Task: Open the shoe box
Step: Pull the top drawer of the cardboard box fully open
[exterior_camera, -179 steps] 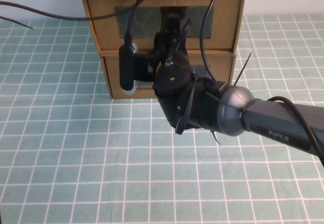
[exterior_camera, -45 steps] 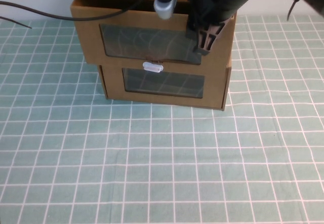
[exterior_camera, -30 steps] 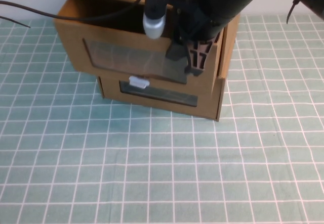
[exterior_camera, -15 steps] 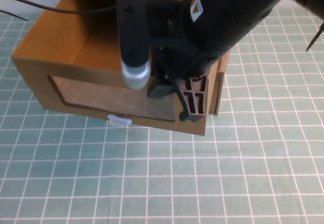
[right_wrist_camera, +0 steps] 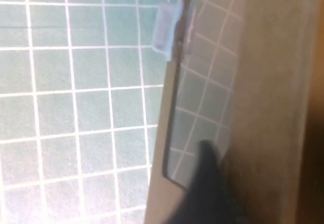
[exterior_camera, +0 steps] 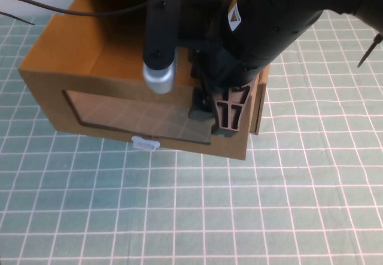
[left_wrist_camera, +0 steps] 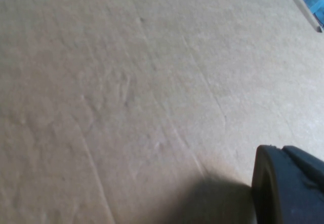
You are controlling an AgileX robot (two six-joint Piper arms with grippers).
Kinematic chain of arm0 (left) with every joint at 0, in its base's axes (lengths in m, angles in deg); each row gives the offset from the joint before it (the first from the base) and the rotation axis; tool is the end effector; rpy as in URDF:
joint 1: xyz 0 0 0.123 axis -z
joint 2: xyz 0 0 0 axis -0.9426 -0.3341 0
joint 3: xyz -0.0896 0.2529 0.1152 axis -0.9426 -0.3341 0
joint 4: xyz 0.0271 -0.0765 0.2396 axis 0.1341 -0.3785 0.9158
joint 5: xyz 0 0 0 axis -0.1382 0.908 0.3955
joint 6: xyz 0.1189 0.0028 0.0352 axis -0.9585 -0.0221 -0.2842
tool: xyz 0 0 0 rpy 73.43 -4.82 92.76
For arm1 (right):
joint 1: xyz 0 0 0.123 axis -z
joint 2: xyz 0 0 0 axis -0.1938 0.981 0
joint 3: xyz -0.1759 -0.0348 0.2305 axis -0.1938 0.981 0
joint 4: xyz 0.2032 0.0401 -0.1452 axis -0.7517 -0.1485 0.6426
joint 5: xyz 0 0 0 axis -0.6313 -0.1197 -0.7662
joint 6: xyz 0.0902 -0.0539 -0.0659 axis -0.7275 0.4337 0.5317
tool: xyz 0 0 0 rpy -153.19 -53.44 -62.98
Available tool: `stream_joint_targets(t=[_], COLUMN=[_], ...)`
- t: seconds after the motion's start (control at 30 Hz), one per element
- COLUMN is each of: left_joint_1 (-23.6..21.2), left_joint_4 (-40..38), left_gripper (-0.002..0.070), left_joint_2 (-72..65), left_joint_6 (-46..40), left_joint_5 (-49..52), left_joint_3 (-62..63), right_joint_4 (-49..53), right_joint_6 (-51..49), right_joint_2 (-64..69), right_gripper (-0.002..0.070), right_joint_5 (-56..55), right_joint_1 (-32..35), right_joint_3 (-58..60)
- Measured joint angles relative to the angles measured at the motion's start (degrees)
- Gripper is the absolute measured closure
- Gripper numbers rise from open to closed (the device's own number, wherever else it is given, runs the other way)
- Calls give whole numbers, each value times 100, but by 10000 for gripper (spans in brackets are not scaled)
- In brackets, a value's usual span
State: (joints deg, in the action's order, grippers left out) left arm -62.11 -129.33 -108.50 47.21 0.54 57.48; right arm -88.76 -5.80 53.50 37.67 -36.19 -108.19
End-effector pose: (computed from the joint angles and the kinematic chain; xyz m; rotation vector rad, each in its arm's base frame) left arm 0.4779 -0.1586 0.3682 0.5553 2.1721 -0.9749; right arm 0.2612 0.2807 0.3847 -1.7859 1.8534 0.0227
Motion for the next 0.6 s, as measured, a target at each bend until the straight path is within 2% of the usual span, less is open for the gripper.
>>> stream_joint_targets(t=[0.07,0.17,0.37,0.6], left_joint_1=[0,0,0,0], left_joint_4=[0,0,46,231], left_gripper=[681,681,681,681], left_joint_2=[0,0,-86,-128], left_joint_6=[0,-20,-20,-1], left_joint_5=[0,0,91,207], left_joint_3=[0,0,268,584], right_joint_4=[0,-265,-533,23], right_joint_6=[-27,-39,-62,-810], right_joint_2=[27,39,-355,-1021], right_gripper=[197,164,153,153], right_joint_5=[-42,-210,-925,-1468], right_joint_1=[0,0,0,0], right_joint_3=[0,0,23,23])
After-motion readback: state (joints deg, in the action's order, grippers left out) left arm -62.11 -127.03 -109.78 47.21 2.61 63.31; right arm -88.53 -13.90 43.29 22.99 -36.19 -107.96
